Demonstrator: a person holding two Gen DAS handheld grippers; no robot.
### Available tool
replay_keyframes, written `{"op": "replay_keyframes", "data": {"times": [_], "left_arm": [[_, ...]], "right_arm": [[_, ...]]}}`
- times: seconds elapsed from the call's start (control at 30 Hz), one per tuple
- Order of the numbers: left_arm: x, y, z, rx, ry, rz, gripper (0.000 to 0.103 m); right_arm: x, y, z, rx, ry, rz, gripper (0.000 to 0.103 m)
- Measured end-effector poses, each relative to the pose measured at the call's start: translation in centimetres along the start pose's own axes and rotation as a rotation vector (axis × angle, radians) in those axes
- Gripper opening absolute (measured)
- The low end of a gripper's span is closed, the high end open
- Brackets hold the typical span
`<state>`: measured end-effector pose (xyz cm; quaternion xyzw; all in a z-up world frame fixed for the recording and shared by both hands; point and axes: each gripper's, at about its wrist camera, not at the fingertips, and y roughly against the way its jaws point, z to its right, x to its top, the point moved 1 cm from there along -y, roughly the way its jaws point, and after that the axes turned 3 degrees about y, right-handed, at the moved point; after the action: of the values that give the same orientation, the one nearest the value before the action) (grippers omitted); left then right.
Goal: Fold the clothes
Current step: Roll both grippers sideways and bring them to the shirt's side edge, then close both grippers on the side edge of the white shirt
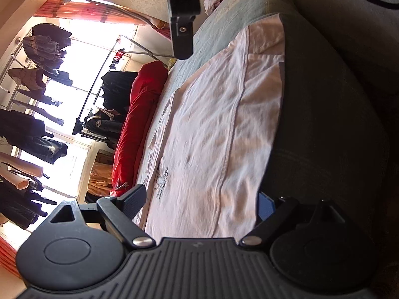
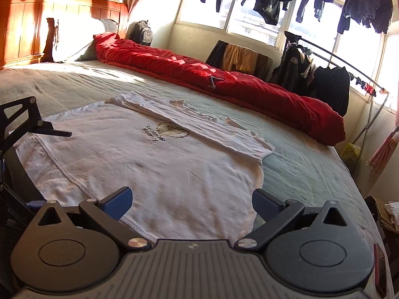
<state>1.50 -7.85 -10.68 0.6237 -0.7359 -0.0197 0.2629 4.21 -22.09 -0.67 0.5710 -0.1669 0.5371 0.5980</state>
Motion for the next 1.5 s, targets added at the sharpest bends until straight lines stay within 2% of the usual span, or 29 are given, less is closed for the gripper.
{"op": "replay_keyframes", "data": {"times": [0.27, 0.33, 0.37, 0.5, 0.77, 0.9, 1.03, 1.17, 1.37, 1.5], "left_arm": [[0.5, -0.1, -2.7, 0.040, 0.060, 0.018, 0.090], [0.6, -0.1, -3.2, 0.044, 0.076, 0.018, 0.090], [0.7, 0.0, -3.3, 0.045, 0.083, 0.019, 0.090], [0.7, 0.1, -3.7, 0.048, 0.108, 0.017, 0.090], [-0.1, -0.1, -3.1, 0.017, 0.138, 0.005, 0.090], [0.0, -1.1, -2.2, 0.007, 0.124, -0.006, 0.090], [-0.6, -2.1, -2.0, 0.044, 0.116, -0.043, 0.090], [-2.3, -2.1, -2.8, 0.105, 0.103, -0.099, 0.090], [-5.5, -0.9, -2.8, 0.136, 0.071, -0.181, 0.090], [-6.5, -0.5, -3.0, 0.144, 0.075, -0.196, 0.090]], "right_arm": [[0.8, -0.6, -7.2, 0.212, 0.294, 0.043, 0.103], [0.6, -1.7, -9.0, 0.203, 0.363, 0.021, 0.103], [0.5, -2.3, -9.9, 0.195, 0.398, 0.009, 0.103], [-0.4, -5.3, -11.9, 0.064, 0.509, -0.046, 0.103], [-0.5, -5.2, -10.8, -0.121, 0.536, 0.019, 0.103], [-0.1, -4.9, -10.5, -0.146, 0.520, 0.050, 0.103], [0.0, -4.8, -10.1, -0.150, 0.518, 0.058, 0.103], [-0.8, -5.2, -9.7, -0.147, 0.511, 0.036, 0.103], [-3.1, -5.8, -8.8, -0.194, 0.516, 0.003, 0.103], [-4.1, -6.1, -7.7, -0.197, 0.495, -0.035, 0.103]]}}
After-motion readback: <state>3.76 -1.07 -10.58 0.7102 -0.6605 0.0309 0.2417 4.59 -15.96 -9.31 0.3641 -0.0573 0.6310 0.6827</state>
